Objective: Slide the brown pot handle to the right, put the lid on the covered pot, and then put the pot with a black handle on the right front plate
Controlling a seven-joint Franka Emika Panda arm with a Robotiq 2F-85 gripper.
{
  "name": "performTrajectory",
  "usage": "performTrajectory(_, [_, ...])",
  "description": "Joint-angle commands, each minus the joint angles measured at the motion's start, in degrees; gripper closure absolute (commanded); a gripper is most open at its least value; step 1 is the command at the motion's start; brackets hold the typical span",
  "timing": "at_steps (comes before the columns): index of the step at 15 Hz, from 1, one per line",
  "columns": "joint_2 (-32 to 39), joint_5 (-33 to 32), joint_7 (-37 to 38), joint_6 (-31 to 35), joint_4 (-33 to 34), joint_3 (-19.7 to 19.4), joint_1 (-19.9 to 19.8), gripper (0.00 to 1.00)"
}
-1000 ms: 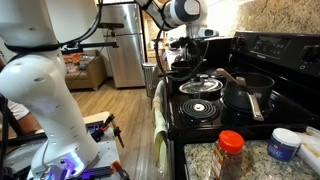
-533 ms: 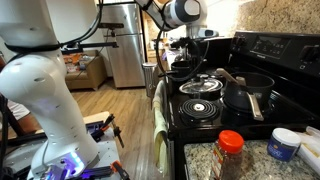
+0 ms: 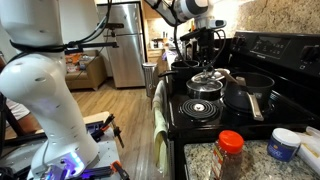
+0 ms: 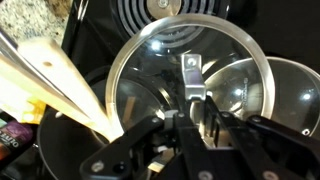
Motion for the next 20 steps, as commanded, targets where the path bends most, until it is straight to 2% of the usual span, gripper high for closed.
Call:
performTrajectory(1, [7.07, 1.98, -9.86, -6.35, 10.94, 1.66, 0.24, 0.88])
performTrajectory(6, [13.08, -1.05, -18.49, -11.34, 21.0, 3.38, 2.64, 0.88])
performTrajectory(11, [16.57, -0.53, -25.38, -16.73, 27.61, 4.59, 4.56, 0.88])
performTrajectory(15, [16.99, -0.8, -27.7, -19.35, 28.29, 4.53, 4.8, 0.88])
performTrajectory(20, [17.87, -2.82, -30.51, -14.76, 26.66, 3.74, 4.19, 0.88])
